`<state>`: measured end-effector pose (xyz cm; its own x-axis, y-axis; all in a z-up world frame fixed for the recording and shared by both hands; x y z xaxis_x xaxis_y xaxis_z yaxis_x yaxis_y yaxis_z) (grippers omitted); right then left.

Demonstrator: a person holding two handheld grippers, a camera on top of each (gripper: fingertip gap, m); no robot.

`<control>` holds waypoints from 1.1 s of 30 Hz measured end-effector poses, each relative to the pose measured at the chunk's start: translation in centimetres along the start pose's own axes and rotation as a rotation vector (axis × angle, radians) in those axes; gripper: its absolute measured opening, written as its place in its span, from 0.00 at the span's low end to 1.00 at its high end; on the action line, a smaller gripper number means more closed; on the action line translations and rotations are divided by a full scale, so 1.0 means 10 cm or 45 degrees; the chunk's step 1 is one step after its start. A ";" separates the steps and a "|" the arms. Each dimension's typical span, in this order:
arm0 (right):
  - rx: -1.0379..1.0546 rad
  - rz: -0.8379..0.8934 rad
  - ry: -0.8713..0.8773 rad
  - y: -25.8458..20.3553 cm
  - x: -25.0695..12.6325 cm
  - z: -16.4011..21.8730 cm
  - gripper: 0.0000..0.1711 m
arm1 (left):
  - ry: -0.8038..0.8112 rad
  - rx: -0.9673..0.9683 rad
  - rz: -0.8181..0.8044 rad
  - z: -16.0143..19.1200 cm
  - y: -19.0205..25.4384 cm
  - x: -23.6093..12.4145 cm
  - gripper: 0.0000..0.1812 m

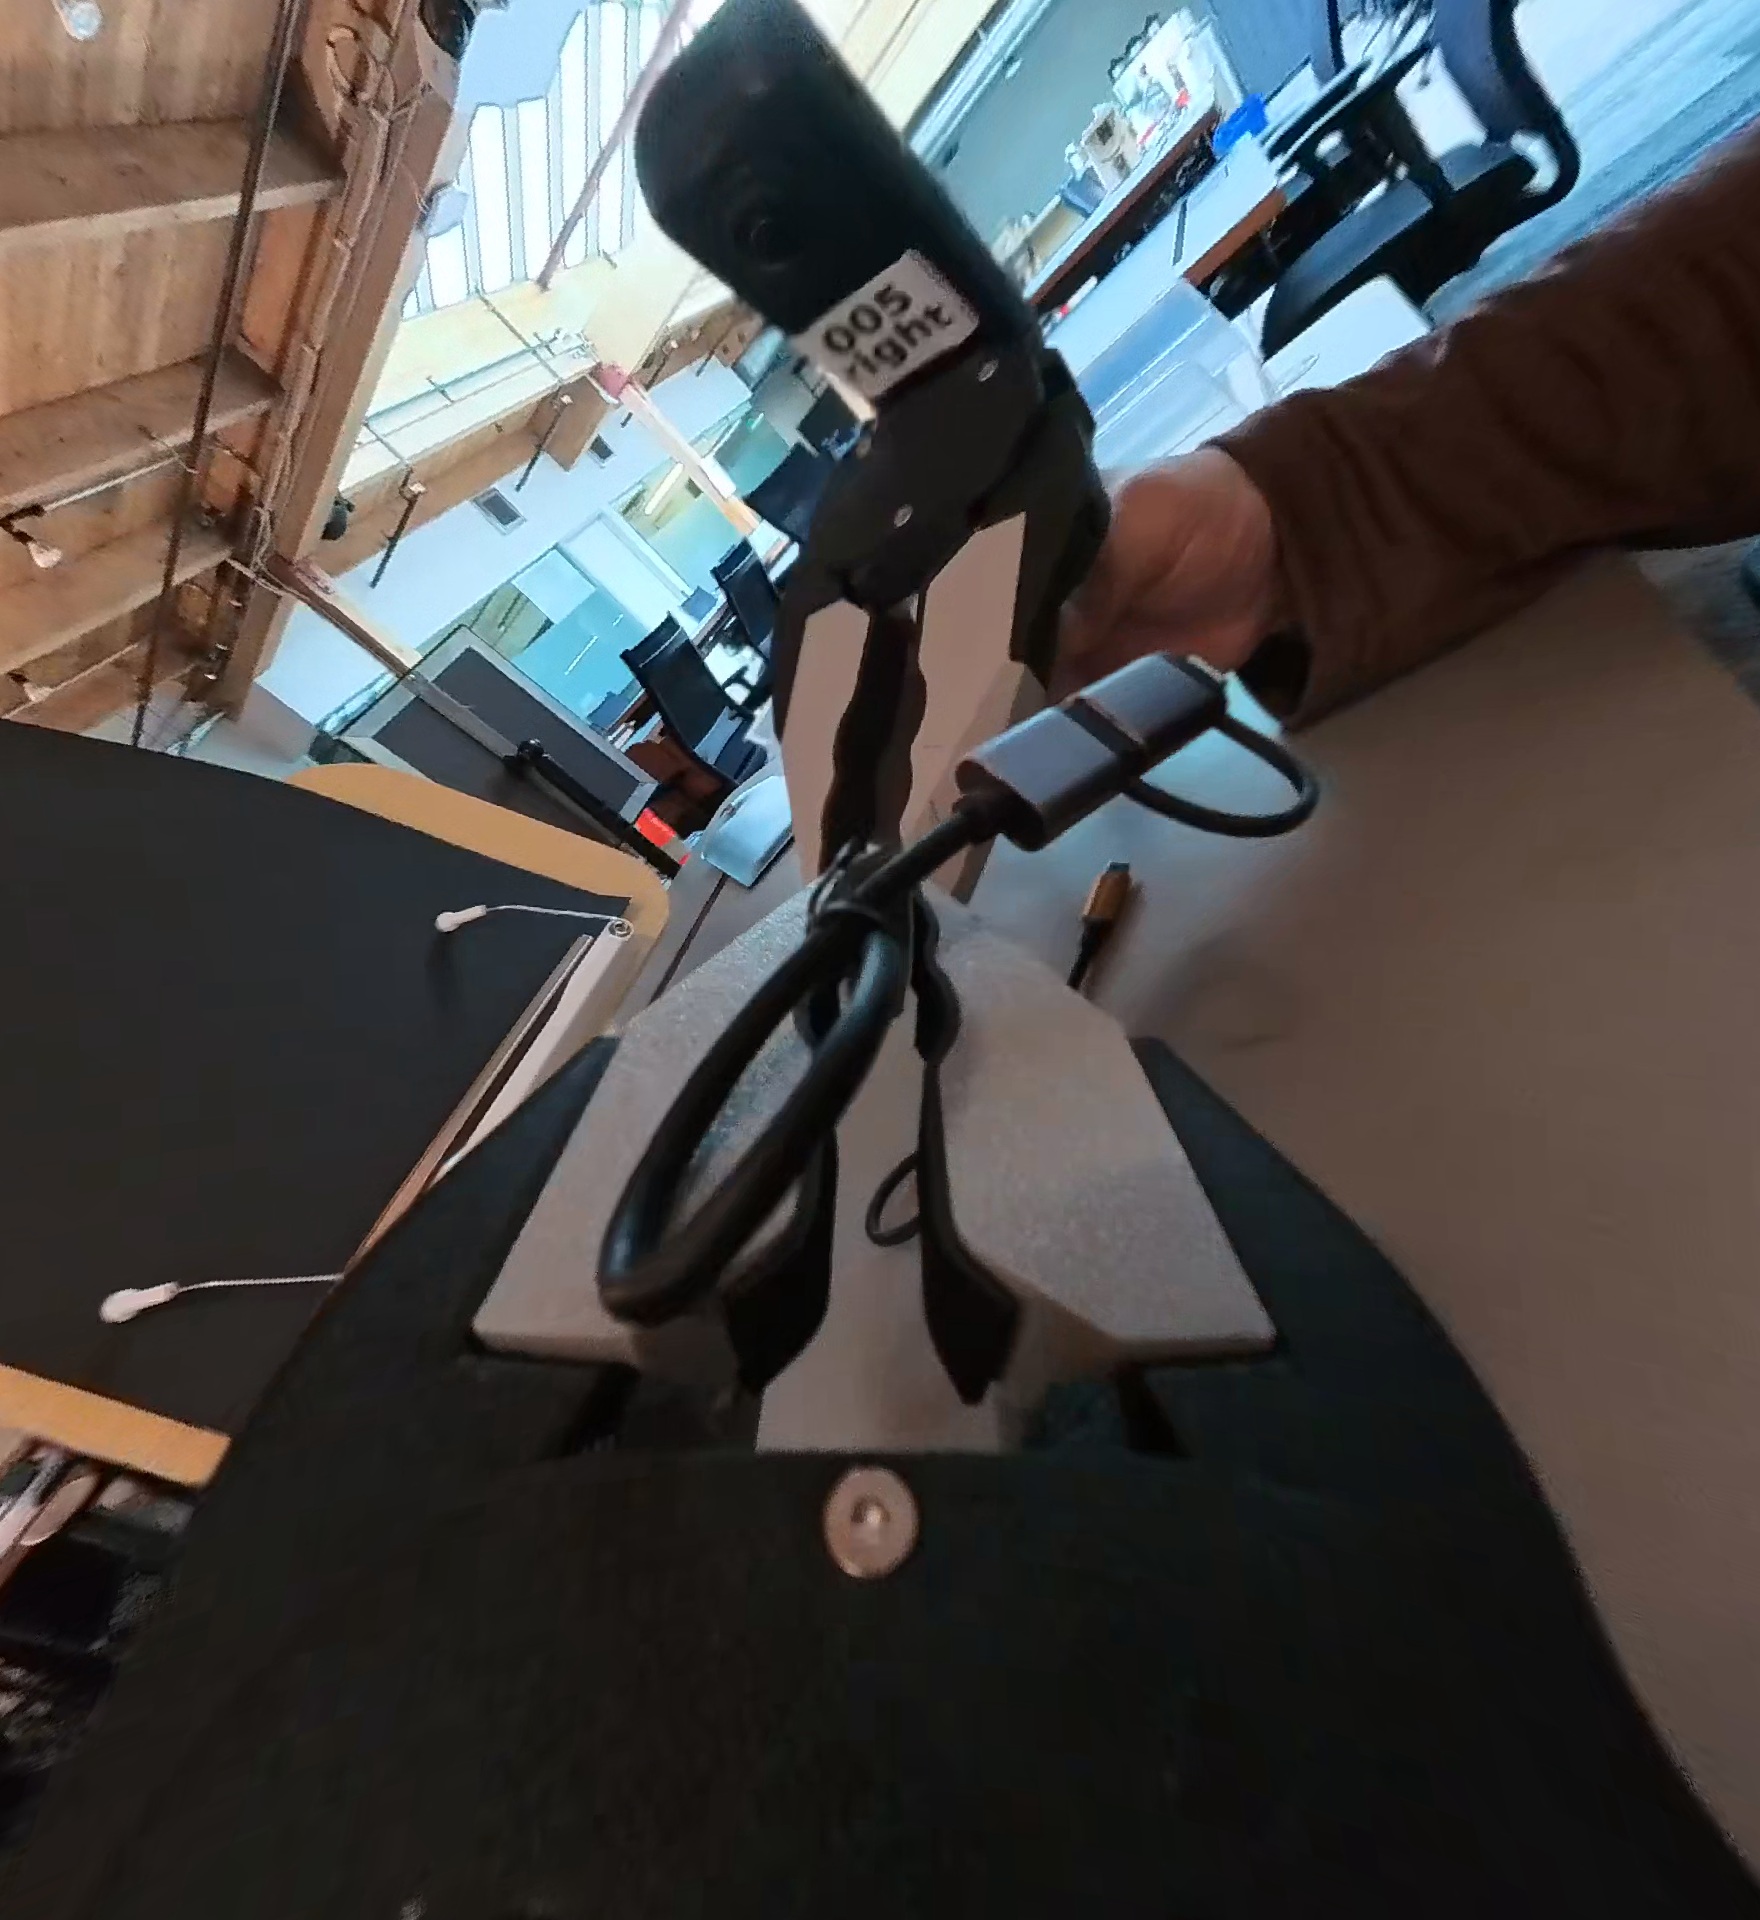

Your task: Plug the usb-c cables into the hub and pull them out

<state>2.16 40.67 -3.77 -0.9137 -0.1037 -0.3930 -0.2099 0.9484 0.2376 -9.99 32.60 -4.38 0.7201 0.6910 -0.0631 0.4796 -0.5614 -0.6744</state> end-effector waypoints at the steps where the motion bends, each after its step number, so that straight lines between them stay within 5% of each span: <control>1: -0.022 0.032 -0.024 0.00 0.01 0.01 0.10 | -0.025 0.024 -0.014 0.02 0.01 0.01 0.04; 14: 0.208 0.305 -0.243 0.33 0.03 0.28 0.17 | -0.439 0.531 -0.272 0.28 0.03 0.14 0.04; 29: 0.373 0.350 -0.419 -0.03 -0.43 0.73 0.23 | -0.506 0.472 -0.306 0.42 -0.05 0.14 0.04; 33: 0.442 0.380 -0.541 -0.13 -0.59 0.92 0.31 | -0.495 0.474 -0.302 0.40 -0.03 0.14 0.04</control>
<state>11.06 42.83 -9.93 -0.6823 0.2410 -0.6902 0.2233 0.9677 0.1172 -11.13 35.60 -7.23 0.3438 0.9341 -0.0965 0.3460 -0.2215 -0.9117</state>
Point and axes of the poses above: each gripper's, where its closed fingertips meet, x out along the fingers, z out of its underside, y = z × x across the jaws, the point moved 8 cm from there along -x, back along the fingers, and after that the axes turned 4 degrees about -y, right-handed, at the moved point
